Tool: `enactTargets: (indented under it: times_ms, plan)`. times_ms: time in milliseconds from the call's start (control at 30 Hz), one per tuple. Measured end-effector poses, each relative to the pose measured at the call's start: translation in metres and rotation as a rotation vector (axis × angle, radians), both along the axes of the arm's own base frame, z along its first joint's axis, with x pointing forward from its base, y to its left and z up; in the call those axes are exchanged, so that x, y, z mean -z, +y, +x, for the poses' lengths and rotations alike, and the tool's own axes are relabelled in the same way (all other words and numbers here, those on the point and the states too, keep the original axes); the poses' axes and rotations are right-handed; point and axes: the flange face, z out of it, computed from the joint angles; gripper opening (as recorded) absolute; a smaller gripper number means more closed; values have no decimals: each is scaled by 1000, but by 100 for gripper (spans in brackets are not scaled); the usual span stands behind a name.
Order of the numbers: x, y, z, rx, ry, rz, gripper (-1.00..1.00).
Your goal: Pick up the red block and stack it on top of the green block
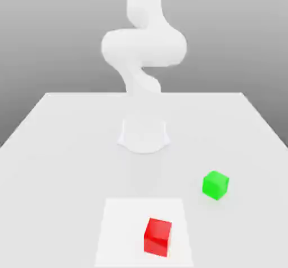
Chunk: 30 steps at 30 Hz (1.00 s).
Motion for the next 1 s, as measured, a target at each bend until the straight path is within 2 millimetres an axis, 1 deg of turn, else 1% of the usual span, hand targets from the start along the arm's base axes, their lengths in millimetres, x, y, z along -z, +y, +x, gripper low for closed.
enactTargets:
  times_ms: [100,200,300,400,467,567,633,733,800,933,967,1000]
  plan:
    - [56,4,37,34,96,4,0]
    - [114,7,65,64,187,9,0]
    - [174,9,84,93,278,18,0]
    - [234,11,96,121,368,29,0]
    - [275,12,99,138,428,38,0]
    - [335,15,97,163,518,54,0]
    - [374,18,92,179,578,67,0]
    - [430,23,77,202,669,89,0]
    - [461,25,71,213,705,99,0]
    - [511,25,69,217,716,103,0]
    - [520,25,68,217,717,102,-100]
    - [520,25,68,217,717,102,-100]
